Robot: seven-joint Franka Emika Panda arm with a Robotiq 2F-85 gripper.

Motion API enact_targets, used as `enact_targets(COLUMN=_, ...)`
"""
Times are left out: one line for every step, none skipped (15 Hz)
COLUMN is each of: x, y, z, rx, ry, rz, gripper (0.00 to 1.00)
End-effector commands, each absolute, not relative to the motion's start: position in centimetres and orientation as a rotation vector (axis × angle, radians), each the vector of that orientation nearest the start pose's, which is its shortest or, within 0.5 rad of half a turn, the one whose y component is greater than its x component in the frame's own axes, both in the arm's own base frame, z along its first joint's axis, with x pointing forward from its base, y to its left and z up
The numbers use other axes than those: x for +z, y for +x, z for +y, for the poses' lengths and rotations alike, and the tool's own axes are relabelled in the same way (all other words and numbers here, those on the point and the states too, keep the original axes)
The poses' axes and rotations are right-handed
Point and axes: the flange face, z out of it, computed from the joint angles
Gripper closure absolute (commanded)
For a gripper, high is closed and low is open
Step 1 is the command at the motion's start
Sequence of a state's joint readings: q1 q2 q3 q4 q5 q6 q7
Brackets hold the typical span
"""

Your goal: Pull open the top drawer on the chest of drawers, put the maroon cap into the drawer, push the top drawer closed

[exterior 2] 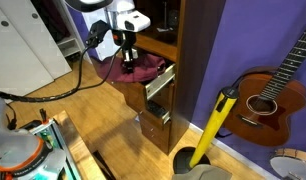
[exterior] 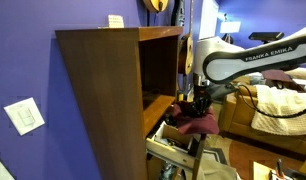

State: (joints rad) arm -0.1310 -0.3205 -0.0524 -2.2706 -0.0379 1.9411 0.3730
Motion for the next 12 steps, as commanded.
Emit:
enact_targets(x=48.4, y=46.1, z=-9.4, rx=-0.012, ry=-2.918, rz=0.961, gripper=0.99)
enact_targets(x=48.3, y=46.3, z=-9.6, rx=0.028, ry=-2.883, rz=0.998, gripper=0.99)
enact_targets(x=48.1, y=46.4, z=-9.9, rx=0.064, ry=-2.835, rz=1.031, gripper=0.99)
enact_targets(x=47.9, y=46.6, z=-10.1, rx=0.066, ry=-2.801, rz=1.056, gripper=0.99)
enact_targets(x=47.7, y=46.9, z=-10.4, rx=0.084, ry=-2.78, rz=1.086, gripper=0.99)
enact_targets(x=47.3, y=47.0, z=-10.5, rx=0.099, ry=-2.779, rz=1.094, gripper=0.99)
enact_targets(x=46.8, y=47.1, z=-9.9, rx=0.128, ry=-2.815, rz=1.015, gripper=0.99)
enact_targets(x=46.6, y=47.0, z=-9.3, rx=0.15, ry=-2.846, rz=0.975, gripper=0.99)
enact_targets(x=46.6, y=46.9, z=-8.8, rx=0.165, ry=-2.874, rz=0.932, gripper=0.99)
enact_targets(x=46.8, y=46.8, z=-8.4, rx=0.179, ry=-2.9, rz=0.887, gripper=0.99)
enact_targets(x=47.1, y=46.4, z=-7.9, rx=0.187, ry=-2.949, rz=0.82, gripper=0.99)
enact_targets(x=47.4, y=46.2, z=-7.4, rx=0.191, ry=-2.991, rz=0.765, gripper=0.99)
